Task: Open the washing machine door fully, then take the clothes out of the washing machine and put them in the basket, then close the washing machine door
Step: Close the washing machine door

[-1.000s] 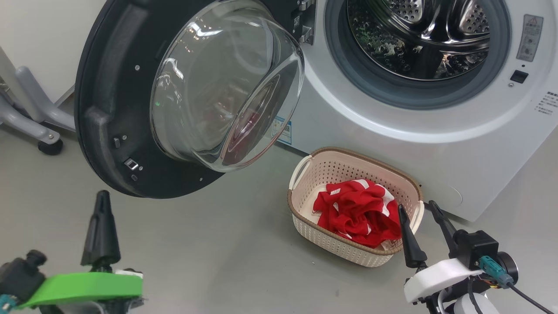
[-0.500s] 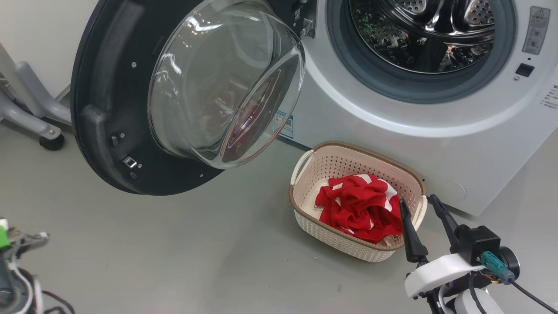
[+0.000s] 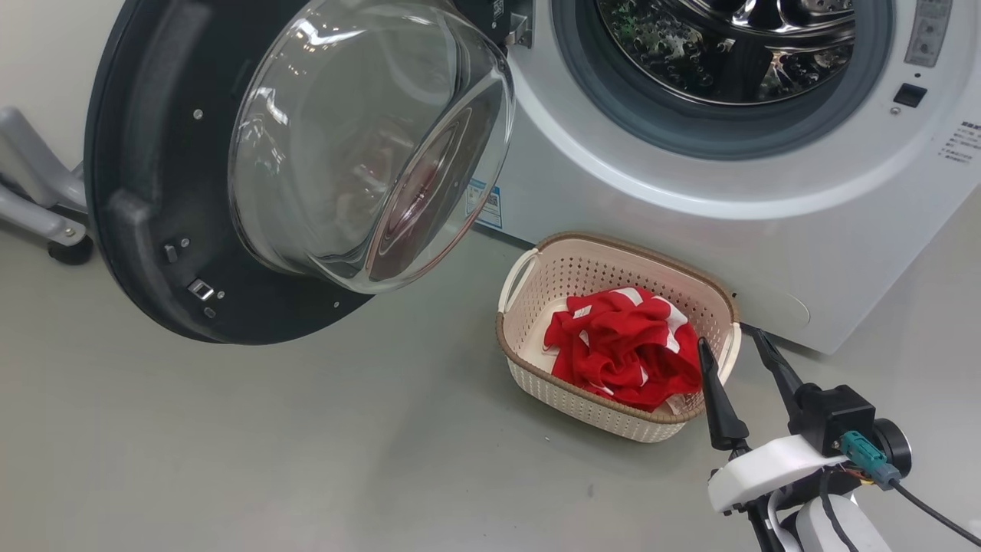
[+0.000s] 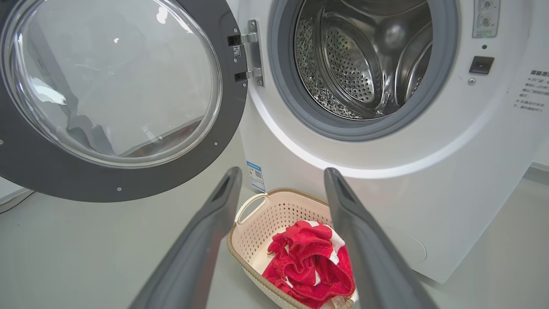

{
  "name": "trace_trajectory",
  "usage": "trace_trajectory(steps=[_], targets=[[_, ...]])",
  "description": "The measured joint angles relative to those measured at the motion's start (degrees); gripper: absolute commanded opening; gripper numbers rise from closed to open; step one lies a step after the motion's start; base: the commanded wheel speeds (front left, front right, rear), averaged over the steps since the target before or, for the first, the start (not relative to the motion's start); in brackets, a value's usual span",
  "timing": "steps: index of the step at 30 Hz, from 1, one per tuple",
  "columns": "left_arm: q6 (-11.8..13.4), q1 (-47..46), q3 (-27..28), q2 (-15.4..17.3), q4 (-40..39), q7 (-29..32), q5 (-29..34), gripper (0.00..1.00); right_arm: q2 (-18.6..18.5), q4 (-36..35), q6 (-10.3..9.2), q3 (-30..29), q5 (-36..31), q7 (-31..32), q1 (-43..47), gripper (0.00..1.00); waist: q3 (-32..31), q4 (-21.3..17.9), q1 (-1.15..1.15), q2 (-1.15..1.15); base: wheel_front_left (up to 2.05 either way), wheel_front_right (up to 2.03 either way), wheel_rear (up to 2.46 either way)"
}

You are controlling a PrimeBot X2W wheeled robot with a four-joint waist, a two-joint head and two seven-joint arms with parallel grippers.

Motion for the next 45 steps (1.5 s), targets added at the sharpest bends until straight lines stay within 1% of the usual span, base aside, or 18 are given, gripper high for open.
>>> trace_trajectory(steps=[2,6,7,10,17,27,33,37,45], targets=[[0.6,-1.0,-0.1,1.2,3.6,2.7,-1.6,0.00,-0.1,0.0,0.19,0.1,-0.1,0.0,-0.1,1.00,0.4,-0.6,0.00,0.00,0.00,0.00,0.00],[2.1,-2.0,-1.2,2.5,7.9,6.5,-3.8,0.00,-0.1,0.1,0.44,0.2,-0.6,0.0,-0.4,1.00,0.9,-1.5,0.00,0.00,0.00,0.00,0.00],[2.1,-2.0,-1.2,2.5,7.9,6.5,-3.8,0.00,-0.1,0.1,0.44,0.2,-0.6,0.0,-0.4,1.00,0.9,-1.5,0.00,0.00,0.00,0.00,0.00],[2.8,-2.2,-2.4,3.3,10.8,9.3,-4.4,0.00,-0.2,0.2,0.48,0.4,-0.7,0.0,-1.2,1.00,1.3,-2.2,0.00,0.00,0.00,0.00,0.00],[2.8,-4.1,-5.1,4.4,14.5,14.3,-6.2,0.00,-0.5,0.4,0.85,0.6,-1.1,0.0,-1.9,1.00,2.2,-3.9,0.00,0.00,0.00,0.00,0.00],[1.3,-6.3,-7.8,4.4,18.2,19.7,-7.4,0.00,-0.9,0.4,0.91,0.5,-1.4,0.0,-2.5,1.00,3.6,-6.1,0.00,0.00,0.00,0.00,0.00],[-0.3,-6.9,-8.9,4.6,19.8,22.4,-7.9,0.00,-1.0,0.4,0.91,0.3,-1.5,0.0,-3.5,1.00,4.3,-7.0,0.00,0.00,0.00,0.00,0.00],[-1.1,-7.6,-9.8,5.0,20.6,24.0,-8.0,0.00,-1.0,0.4,0.91,0.0,-1.5,0.0,-3.5,1.00,4.3,-7.1,0.00,0.00,0.00,0.00,0.00],[-2.6,-7.8,-10.4,5.5,21.9,27.5,-10.1,0.00,-1.0,0.4,0.90,-0.3,-1.5,0.0,-3.5,1.00,4.2,-7.1,0.00,0.00,0.00,0.00,0.00]])
